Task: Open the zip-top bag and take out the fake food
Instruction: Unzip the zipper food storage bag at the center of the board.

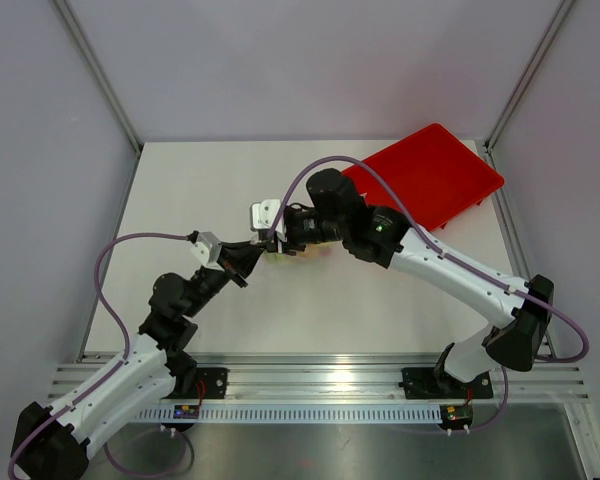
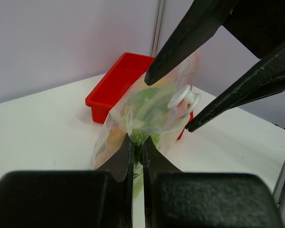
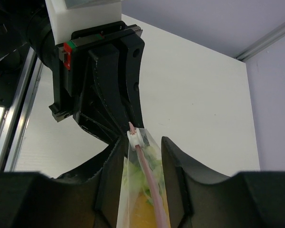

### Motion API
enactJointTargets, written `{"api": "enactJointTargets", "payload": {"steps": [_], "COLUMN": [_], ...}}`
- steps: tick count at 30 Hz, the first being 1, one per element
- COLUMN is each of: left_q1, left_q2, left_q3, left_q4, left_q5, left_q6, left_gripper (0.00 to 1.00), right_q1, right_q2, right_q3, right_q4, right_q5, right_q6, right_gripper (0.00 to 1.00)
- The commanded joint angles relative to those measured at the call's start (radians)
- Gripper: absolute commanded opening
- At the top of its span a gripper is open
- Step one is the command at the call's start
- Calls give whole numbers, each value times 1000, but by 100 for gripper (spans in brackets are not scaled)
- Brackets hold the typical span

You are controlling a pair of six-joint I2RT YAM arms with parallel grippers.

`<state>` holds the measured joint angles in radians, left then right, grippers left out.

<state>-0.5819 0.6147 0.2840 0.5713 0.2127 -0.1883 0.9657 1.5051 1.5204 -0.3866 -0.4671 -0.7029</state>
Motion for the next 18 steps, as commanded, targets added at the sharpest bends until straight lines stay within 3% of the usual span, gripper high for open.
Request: {"api": "enactJointTargets", "payload": {"steps": [1,5,8,9,11,14,18], "left_q1": [-4,-3,-4,-4,-4,-3,-3], "left_q2": [-10,-13,-12,-10,-15,-21,-58], "left_q3": [-2,-2,-2,0,0,-3,-25], "left_q4": [78,78,75,75,72,70,87], "left_q5": [-15,-16,-15,-16,-19,-21,-25], "left_q6": [0,0,0,0,0,-5,-13], "left_gripper": [0,0,0,0,0,3,14], "right_q1": [2,8,10,11,11,11,11], "right_q2": [15,21,17,17,15,9,-8], "right_q3": [53,54,53,53,55,54,40], "right_q4": [19,23,32,32,31,23,32], "right_q5": [-16,-19,-25,-24,-19,-8,18], "right_q6": [-1,5,8,11,13,14,20], "right_gripper": [43,36,26,15,9,3,2]}}
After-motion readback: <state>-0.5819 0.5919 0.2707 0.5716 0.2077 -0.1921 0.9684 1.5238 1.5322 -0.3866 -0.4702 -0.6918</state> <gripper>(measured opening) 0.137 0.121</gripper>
